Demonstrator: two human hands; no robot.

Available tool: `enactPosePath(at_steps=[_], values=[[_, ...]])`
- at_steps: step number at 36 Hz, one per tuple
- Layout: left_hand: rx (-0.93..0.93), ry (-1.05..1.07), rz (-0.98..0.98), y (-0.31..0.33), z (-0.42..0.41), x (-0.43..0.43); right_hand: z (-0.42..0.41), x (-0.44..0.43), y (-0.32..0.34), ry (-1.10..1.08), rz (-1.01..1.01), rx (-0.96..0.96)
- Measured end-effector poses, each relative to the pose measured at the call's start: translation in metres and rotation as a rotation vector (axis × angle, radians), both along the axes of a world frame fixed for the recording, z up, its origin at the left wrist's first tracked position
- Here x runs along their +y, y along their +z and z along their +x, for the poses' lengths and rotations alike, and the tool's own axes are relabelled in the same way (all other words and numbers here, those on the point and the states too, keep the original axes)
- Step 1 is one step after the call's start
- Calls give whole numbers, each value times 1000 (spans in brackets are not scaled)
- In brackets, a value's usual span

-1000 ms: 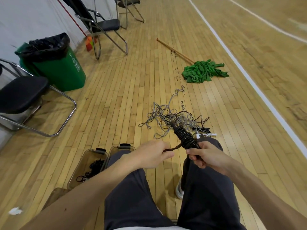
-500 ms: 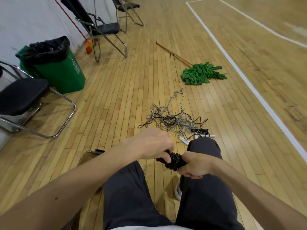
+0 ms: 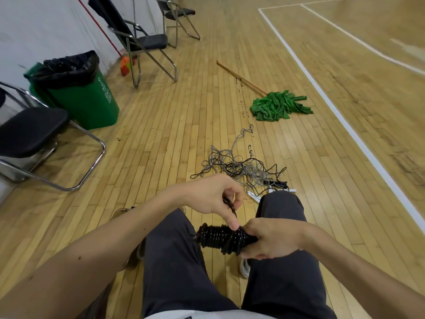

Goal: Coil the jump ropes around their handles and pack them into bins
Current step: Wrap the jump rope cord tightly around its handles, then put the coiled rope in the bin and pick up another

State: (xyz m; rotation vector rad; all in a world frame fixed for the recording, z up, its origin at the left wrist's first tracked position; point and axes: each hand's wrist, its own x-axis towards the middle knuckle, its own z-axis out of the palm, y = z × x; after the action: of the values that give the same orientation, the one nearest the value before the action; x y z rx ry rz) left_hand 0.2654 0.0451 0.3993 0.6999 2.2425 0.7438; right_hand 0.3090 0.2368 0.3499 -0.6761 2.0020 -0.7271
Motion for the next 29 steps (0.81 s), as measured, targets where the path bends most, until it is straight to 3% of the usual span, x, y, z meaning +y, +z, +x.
enactPosePath(at_steps=[9, 16, 21, 29], values=[[-235, 246, 346, -16, 4, -24, 3, -8, 7, -23, -275, -60], [-209, 554, 605, -22, 22, -35, -4, -15, 13, -234, -568, -79], [-229, 739, 577, -28, 30, -36, -8, -23, 12, -306, -587, -119], [-329, 940, 787, -43, 41, -58, -21, -55, 5, -474, -512, -205]])
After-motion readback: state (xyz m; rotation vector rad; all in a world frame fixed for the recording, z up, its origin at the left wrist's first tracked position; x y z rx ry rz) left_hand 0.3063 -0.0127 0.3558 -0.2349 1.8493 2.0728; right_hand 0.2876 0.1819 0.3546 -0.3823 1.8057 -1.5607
